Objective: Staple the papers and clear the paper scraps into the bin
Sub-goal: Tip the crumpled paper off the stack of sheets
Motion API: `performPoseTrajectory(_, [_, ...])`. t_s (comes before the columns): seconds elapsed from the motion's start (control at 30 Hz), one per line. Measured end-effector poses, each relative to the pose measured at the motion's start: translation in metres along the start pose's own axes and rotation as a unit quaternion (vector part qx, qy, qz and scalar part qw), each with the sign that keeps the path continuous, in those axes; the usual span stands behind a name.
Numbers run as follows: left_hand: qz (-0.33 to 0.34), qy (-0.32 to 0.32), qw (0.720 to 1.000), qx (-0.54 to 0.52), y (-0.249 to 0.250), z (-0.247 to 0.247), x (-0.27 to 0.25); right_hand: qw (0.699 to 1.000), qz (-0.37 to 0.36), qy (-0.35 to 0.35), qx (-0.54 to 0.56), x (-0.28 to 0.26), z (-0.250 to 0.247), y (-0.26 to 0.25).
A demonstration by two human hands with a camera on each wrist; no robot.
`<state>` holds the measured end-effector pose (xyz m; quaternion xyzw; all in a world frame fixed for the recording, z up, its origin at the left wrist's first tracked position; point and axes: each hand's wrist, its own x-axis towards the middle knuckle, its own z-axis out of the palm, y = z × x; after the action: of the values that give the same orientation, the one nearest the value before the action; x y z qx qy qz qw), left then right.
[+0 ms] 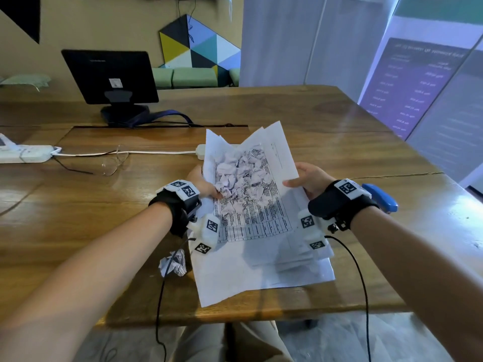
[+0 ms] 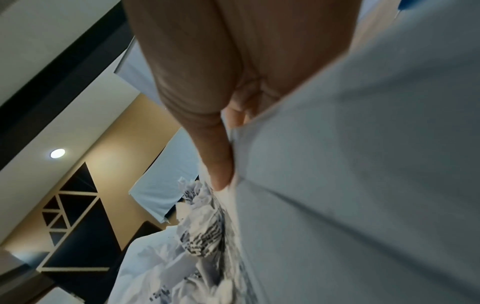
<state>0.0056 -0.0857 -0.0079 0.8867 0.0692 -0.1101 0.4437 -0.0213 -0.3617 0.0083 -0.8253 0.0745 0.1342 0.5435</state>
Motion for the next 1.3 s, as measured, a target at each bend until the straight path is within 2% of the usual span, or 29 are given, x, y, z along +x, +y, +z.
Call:
performPoseTrajectory(0.1, [0.003,-0.003,0.999,-0.051,0.002,-0.007,0.004,0.999,-0.028,0.007,0.015,0.011,-0.008,0.002])
performPoseTrajectory(0.17, [0.029,-0.009,0.996,-0.081,0.005,-0.011,0.004,0.999,-0.040,0.030,0.012,0.005,-0.009,-0.010])
performPoseTrajectory(0.33, [0.070,-0.022,0.981,-0.181,0.013,-0.018,0.007,0.989,-0.078,0.118,0.035,0.007,-0.017,-0.025])
performPoseTrajectory(0.47, [0.095,-0.051,0.978,-0.178,0.004,-0.024,0.025,0.977,-0.113,0.165,0.080,0.006,-0.023,-0.035])
performPoseTrajectory(0.57, [0.079,-0.065,0.977,-0.187,0.022,-0.034,-0.006,0.969,-0.130,0.183,0.102,0.006,-0.029,-0.040])
performPoseTrajectory(0.67, [0.076,-0.067,0.973,-0.206,0.030,-0.039,0.000,0.963,-0.139,0.197,0.122,0.005,-0.032,-0.045])
performPoseTrajectory(0.9, [0.057,-0.062,0.963,-0.257,0.032,-0.052,0.037,0.950,-0.159,0.206,0.173,0.001,-0.030,-0.058])
performPoseTrajectory(1.03, [0.069,-0.047,0.947,-0.309,0.060,-0.059,0.002,0.936,-0.190,0.194,0.225,-0.007,-0.029,-0.067])
performPoseTrajectory(1.2, [0.174,-0.035,0.937,-0.301,0.080,-0.069,-0.010,0.916,-0.238,0.152,0.284,-0.024,-0.035,-0.088])
performPoseTrajectory(1.3, [0.213,-0.009,0.932,-0.294,0.095,-0.072,-0.021,0.903,-0.263,0.115,0.321,-0.034,-0.038,-0.100])
